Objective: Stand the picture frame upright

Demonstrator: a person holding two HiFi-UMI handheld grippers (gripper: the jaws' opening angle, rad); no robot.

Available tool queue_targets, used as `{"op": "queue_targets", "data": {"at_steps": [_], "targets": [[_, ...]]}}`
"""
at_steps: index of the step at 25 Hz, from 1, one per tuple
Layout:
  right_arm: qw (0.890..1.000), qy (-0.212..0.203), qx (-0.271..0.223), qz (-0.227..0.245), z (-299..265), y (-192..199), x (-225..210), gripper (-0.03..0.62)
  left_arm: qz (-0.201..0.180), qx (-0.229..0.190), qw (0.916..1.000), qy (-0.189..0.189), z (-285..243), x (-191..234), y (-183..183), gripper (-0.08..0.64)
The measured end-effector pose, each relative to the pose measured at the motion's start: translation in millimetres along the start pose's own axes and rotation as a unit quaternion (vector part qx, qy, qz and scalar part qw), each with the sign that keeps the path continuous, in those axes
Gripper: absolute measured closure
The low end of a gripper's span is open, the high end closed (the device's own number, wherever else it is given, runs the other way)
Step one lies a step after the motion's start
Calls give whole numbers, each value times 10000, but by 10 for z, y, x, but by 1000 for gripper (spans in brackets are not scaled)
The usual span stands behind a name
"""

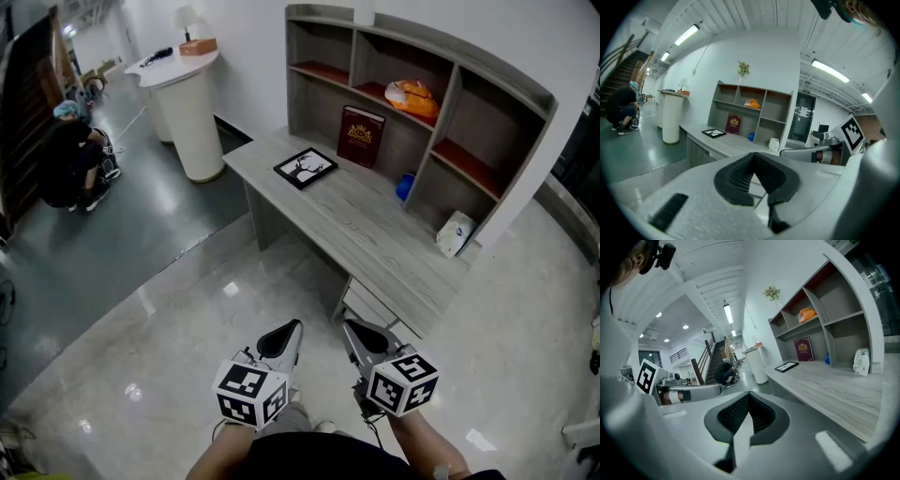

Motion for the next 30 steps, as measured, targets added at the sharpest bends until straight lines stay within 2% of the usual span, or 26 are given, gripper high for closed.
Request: {"op": "queue_targets", "data": {"at_steps": [13,19,25,30], "targets": [[9992,-38,381,122,-814,-143,45,592,34,144,9998,-161,-212,760,-61,563],[9979,-243,596,-17,-1225,-167,132,592,28,293,9993,-225,-228,1117,-32,563],[9977,-122,662,-62,-1535,-185,147,592,-29,372,9991,-206,-224,1410,-6,563],[9969,-178,769,27,-1749,-218,175,592,8,443,9988,-201,-318,1561,10,563]]}}
Point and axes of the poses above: the fingertips, and each gripper's own axes: z backward along the fingers, x to its left, y out of its underside, the point moved 4 cm from there along z, backward along the fingers, and after that the axes turned 11 degrees about -z, right-handed, at the moved point
